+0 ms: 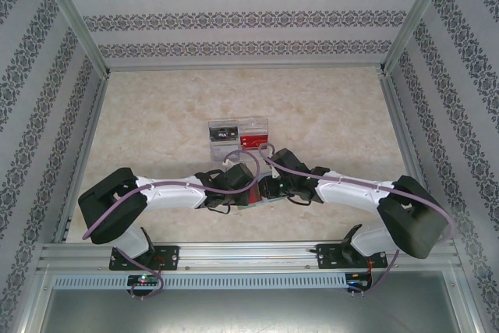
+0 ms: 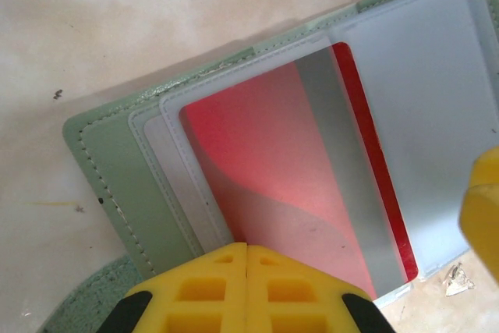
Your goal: Take the credit cards out of the card holder
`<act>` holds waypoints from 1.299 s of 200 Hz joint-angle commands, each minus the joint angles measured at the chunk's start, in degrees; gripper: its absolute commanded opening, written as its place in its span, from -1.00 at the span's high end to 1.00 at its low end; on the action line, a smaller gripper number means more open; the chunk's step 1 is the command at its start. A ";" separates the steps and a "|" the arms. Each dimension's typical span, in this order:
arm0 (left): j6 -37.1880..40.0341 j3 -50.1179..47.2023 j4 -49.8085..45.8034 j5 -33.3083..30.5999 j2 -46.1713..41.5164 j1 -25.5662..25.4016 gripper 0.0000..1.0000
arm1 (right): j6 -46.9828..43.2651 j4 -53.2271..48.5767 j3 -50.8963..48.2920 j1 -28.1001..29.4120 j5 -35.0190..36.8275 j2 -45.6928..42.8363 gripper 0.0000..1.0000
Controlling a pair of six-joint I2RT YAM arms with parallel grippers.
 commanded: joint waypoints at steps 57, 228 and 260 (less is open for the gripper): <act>0.27 -0.46 -1.97 -0.17 1.16 -0.94 0.94 | 1.65 3.94 1.45 -1.29 -3.89 3.78 0.57; 0.23 -0.48 -1.65 -0.04 1.38 -0.94 0.94 | 3.54 7.17 0.83 -2.88 -7.77 7.47 0.63; 0.14 -0.48 -1.70 -0.08 1.39 -1.06 0.94 | 3.80 6.99 0.36 -3.11 -7.36 6.66 0.80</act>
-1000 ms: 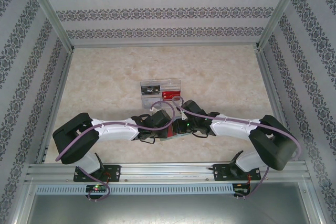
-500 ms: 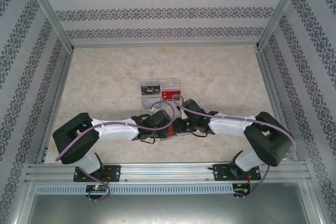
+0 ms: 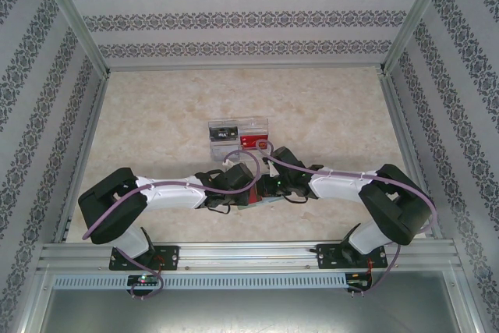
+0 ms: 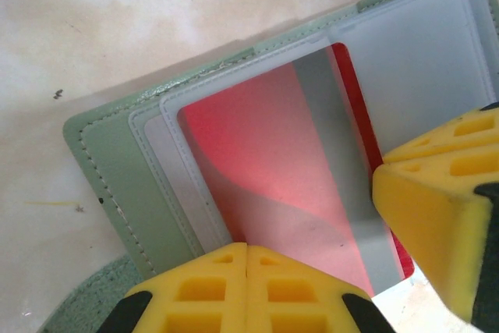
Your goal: Take the credit cards out of the card holder
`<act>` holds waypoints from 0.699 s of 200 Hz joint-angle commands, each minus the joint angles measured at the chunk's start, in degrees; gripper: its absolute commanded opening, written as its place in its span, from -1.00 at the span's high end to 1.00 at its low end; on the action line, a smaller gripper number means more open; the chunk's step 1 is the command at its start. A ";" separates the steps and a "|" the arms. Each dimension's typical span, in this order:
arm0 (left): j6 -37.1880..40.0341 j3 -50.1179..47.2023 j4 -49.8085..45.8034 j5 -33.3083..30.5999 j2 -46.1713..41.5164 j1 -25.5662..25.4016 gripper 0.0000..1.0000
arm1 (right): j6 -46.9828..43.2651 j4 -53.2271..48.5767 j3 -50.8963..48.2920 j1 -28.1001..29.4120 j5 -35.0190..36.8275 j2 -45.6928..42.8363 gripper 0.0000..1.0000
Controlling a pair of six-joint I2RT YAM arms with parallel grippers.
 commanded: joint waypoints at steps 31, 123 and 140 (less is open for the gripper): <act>0.05 -0.51 -1.67 -0.12 1.44 -1.07 0.94 | 0.57 0.83 -0.42 -1.12 -0.59 -1.02 1.00; -0.30 -0.55 -2.89 -0.71 1.63 -1.06 0.94 | 0.49 -0.38 -1.98 -3.19 -0.04 -3.09 1.00; -0.30 -0.57 -2.97 -0.67 1.65 -1.07 0.95 | 0.57 -0.42 -2.36 -3.62 -0.09 -3.24 1.00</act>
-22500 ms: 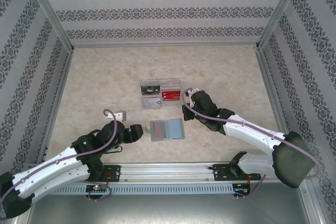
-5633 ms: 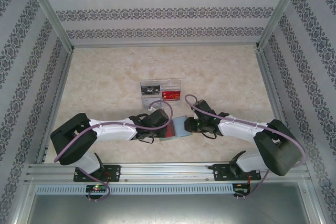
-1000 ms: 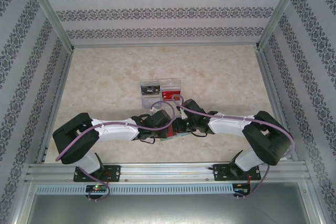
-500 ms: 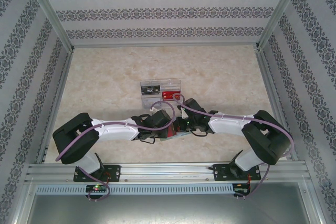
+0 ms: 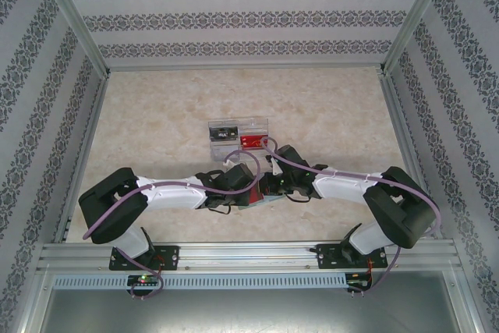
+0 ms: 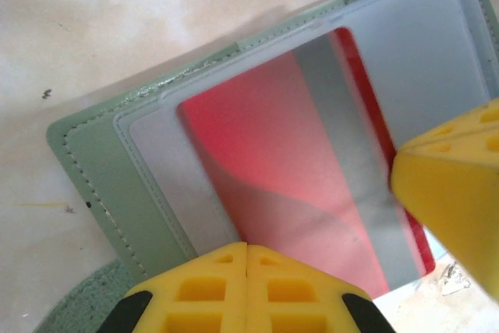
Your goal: Take the credit cards out of the card holder
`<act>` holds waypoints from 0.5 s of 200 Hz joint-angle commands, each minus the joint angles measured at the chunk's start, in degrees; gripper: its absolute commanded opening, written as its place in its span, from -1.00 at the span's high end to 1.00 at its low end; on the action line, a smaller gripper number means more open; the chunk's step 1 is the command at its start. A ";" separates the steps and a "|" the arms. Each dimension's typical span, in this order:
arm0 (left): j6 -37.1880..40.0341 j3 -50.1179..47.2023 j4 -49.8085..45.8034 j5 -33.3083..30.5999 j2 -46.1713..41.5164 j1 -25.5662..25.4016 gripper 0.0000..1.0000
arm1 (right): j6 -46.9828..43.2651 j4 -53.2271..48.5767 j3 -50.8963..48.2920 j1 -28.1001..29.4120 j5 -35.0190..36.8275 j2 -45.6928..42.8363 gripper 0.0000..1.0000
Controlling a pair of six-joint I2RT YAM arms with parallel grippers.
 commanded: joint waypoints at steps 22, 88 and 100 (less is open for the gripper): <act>-0.19 -0.37 -3.49 -0.57 1.64 -0.74 0.95 | 0.37 -0.45 -1.56 -1.53 1.33 -1.21 1.00; 0.05 0.12 -3.61 -0.43 1.67 -0.74 0.95 | 0.40 0.52 -1.40 -1.42 -0.03 -0.60 0.96; 0.08 0.29 -3.70 -0.39 1.73 -0.74 0.93 | 0.29 0.69 -1.29 -1.32 -0.20 -0.58 0.92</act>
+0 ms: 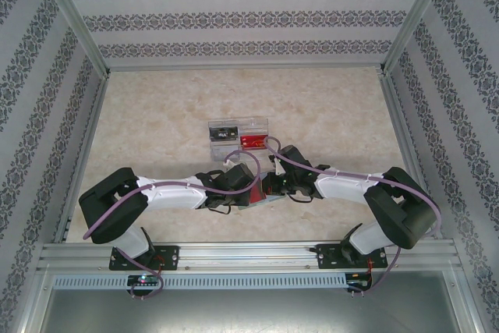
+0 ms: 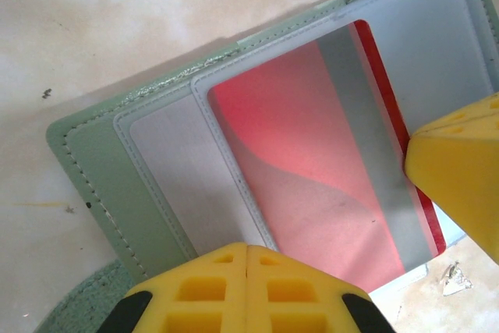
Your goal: Take the credit cards out of the card holder
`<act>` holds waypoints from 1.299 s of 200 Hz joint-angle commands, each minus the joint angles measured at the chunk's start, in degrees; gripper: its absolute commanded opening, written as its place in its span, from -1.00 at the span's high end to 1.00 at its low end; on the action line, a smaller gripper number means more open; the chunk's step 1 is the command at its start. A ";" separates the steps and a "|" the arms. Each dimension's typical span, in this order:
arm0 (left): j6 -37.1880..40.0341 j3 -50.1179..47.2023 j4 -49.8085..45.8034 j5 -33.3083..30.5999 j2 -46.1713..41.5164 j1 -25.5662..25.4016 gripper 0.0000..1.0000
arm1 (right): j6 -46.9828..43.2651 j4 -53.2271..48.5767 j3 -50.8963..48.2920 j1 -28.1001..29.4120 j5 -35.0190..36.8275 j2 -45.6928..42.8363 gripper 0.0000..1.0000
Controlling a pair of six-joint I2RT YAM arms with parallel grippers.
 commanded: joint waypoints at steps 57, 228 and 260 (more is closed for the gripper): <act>0.08 0.31 -3.59 -0.39 1.94 -0.74 0.92 | 0.29 0.86 -0.21 -0.05 -0.28 -0.14 0.64; 0.08 0.14 -3.31 -0.26 2.03 -0.71 0.93 | 0.20 1.57 0.60 0.80 -1.90 1.33 1.00; -0.10 0.84 -4.81 -0.78 2.71 -0.72 0.92 | 0.13 0.64 0.09 0.64 -0.01 -0.08 1.00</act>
